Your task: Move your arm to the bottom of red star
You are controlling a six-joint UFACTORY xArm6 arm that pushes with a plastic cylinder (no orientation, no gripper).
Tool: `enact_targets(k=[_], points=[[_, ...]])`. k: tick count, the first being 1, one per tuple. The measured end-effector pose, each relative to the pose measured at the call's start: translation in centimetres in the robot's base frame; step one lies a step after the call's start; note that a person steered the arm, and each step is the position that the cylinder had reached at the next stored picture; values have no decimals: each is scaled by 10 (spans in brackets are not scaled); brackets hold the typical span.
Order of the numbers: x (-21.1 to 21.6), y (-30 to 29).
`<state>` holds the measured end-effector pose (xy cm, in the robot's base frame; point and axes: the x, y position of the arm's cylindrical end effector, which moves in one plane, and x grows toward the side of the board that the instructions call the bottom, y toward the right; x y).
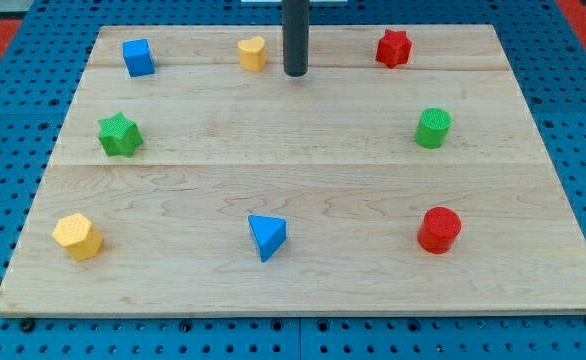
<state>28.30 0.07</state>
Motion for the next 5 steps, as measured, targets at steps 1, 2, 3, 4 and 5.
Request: enact_targets(k=[1,2,3,4,5], points=[[1,0],[0,0],[0,1],[0,11],[-1,12]])
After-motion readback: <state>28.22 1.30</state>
